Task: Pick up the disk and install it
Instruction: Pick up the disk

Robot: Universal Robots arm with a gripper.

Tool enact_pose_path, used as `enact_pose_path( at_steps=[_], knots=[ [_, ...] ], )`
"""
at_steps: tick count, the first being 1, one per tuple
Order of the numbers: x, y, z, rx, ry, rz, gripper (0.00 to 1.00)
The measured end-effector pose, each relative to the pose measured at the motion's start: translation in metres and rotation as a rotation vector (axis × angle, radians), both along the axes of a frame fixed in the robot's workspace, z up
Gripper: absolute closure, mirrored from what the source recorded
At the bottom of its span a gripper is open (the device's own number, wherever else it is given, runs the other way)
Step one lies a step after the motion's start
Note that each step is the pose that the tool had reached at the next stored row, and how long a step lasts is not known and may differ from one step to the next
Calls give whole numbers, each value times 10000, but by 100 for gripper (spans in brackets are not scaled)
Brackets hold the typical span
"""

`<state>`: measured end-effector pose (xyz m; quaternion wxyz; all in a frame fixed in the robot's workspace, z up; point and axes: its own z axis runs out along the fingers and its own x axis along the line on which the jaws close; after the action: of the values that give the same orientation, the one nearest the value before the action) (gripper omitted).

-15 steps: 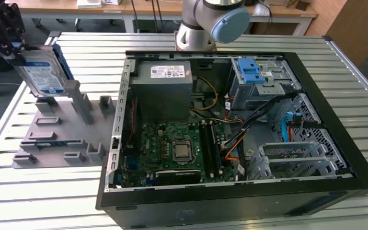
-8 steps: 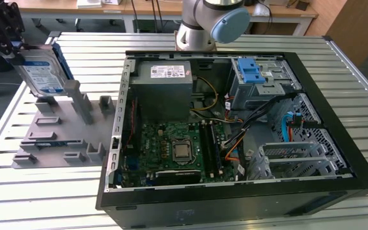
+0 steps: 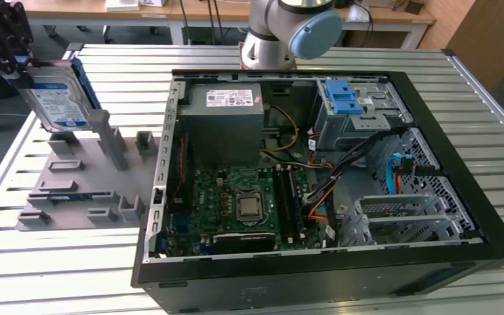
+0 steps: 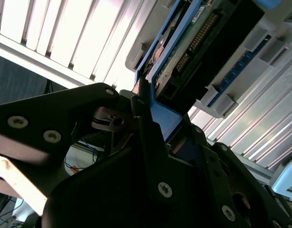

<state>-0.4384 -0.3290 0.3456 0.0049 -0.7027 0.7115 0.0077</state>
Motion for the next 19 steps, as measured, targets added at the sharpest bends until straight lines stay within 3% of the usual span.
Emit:
enact_pose_path(
  at_steps=[19],
  knots=[
    [0,0,55,0,0,0,64]
  ],
)
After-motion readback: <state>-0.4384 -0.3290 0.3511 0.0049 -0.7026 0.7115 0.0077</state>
